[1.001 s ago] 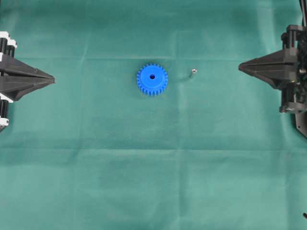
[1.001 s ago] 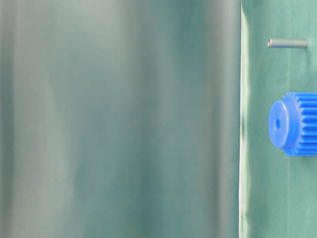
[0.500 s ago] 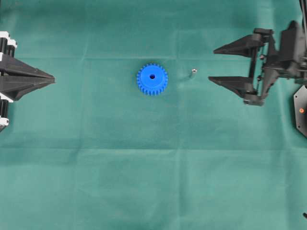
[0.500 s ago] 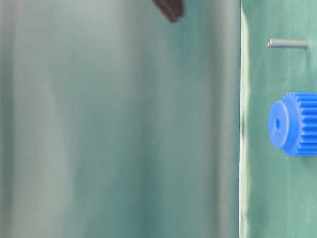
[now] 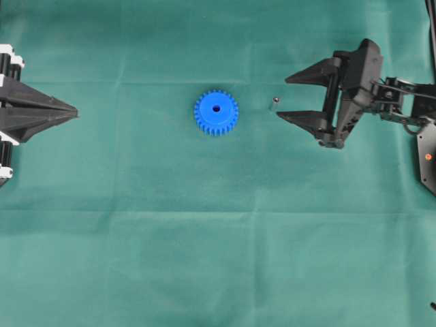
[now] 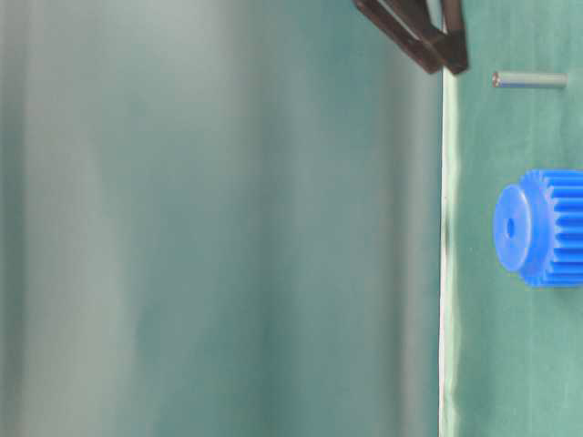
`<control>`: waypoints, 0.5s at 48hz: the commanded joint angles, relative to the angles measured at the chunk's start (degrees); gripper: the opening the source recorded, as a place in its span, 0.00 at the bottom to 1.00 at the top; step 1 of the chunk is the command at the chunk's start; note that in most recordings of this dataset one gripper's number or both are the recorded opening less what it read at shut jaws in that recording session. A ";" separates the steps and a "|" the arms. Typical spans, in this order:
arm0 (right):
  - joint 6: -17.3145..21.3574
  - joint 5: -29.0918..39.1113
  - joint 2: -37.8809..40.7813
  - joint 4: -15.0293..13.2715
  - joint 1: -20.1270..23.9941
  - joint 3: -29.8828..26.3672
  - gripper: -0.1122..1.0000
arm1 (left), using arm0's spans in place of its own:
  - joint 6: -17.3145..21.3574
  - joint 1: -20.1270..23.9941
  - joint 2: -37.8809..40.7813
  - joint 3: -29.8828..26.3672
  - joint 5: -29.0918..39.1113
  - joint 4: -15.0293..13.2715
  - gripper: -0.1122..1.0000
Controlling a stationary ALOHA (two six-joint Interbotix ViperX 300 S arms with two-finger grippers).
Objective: Insert the shaft placed at a random location into the center hole of the medium gear at another random location.
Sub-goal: 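Move the right gripper left toward the silver shaft, opening it, then close the right gripper around the upright silver shaft and lift it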
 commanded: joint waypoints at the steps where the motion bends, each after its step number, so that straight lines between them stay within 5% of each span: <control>1: -0.35 -1.76 1.58 0.35 -0.35 -1.67 0.88 | 0.00 0.09 0.44 -1.32 -0.35 0.18 0.10; 24: -0.35 -2.55 7.73 0.79 -0.44 -3.60 0.83 | 0.00 0.09 0.44 -1.23 0.00 0.26 0.10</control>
